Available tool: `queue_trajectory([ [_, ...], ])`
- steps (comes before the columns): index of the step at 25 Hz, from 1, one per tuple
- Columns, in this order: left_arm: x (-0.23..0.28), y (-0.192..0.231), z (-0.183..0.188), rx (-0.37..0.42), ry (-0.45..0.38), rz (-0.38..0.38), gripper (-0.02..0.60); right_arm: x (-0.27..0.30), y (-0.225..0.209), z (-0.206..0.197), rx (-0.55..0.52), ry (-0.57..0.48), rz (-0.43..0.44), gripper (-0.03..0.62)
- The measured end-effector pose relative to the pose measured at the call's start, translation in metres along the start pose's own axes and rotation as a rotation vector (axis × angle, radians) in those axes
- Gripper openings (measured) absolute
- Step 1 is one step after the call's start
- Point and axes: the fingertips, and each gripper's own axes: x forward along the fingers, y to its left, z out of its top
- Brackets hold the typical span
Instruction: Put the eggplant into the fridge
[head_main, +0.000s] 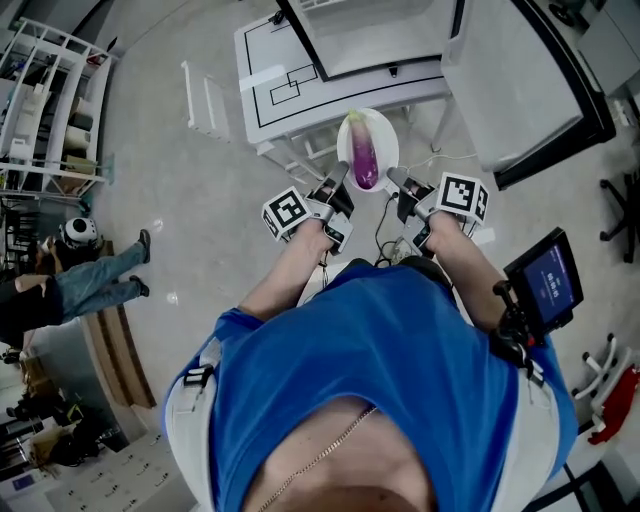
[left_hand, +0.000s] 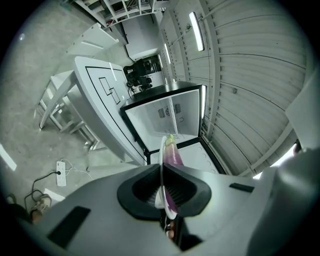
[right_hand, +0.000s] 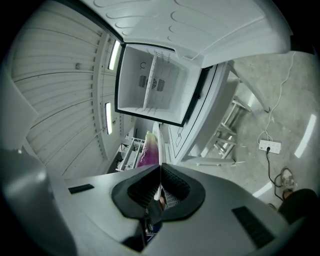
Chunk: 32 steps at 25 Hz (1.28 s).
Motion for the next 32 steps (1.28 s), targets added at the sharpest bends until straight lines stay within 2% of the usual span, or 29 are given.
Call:
queue_trajectory([
  [9, -0.006, 0.015, -0.003, 0.017, -0.01, 0.037, 0.026, 0.005, -0.016, -0.009, 0.026, 0.005, 0.012, 0.011],
  [15, 0.0, 0.011, 0.007, 0.022, -0.005, 0.027, 0.026, 0.012, -0.01, -0.002, 0.017, -0.006, 0.015, 0.011],
  [21, 0.016, 0.03, -0.009, 0.04, 0.019, 0.011, 0.026, 0.005, -0.039, 0.003, 0.03, -0.042, 0.022, 0.011],
  [32, 0.029, 0.009, 0.016, 0.054, 0.029, -0.01, 0.027, 0.007, -0.018, 0.024, 0.059, -0.098, 0.008, 0.011],
])
